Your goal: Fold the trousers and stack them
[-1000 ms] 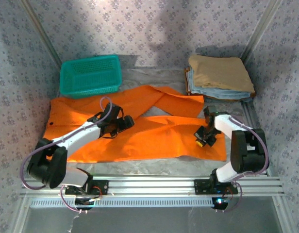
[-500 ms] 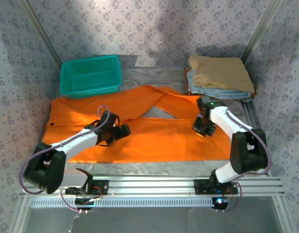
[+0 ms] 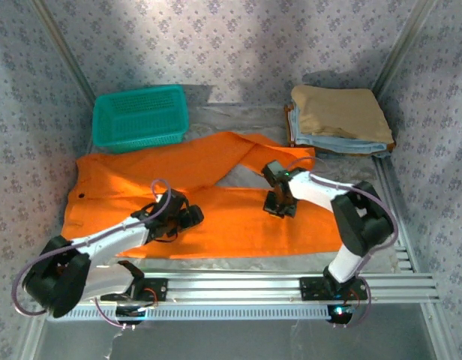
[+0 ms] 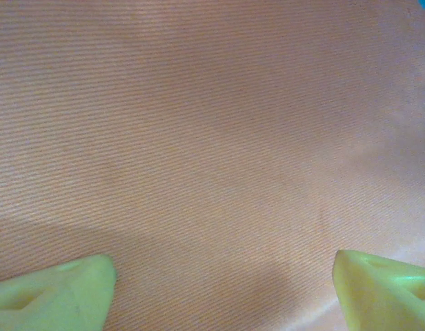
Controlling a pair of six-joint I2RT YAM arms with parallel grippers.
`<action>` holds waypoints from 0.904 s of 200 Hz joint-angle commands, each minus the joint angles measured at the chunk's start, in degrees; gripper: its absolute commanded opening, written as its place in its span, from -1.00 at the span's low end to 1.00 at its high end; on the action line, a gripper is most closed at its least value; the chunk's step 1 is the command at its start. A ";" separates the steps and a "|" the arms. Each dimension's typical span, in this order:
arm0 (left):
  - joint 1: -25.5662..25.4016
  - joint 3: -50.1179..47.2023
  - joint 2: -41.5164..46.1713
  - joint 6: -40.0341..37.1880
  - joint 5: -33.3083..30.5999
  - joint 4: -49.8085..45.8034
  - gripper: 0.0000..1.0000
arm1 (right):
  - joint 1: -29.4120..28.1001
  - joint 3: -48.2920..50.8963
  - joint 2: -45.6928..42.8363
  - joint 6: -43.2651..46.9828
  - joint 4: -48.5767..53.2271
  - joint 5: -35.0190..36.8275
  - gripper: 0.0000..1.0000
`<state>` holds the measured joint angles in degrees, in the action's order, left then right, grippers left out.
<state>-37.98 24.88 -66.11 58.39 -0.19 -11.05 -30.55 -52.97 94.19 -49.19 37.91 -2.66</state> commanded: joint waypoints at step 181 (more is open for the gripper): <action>11.67 18.77 0.78 -9.19 -1.42 -19.71 0.76 | 16.86 -23.98 14.20 11.46 10.84 8.37 0.05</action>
<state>-27.22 36.67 -57.98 57.87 -3.36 -32.97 -14.26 -72.97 102.35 -39.81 46.04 2.55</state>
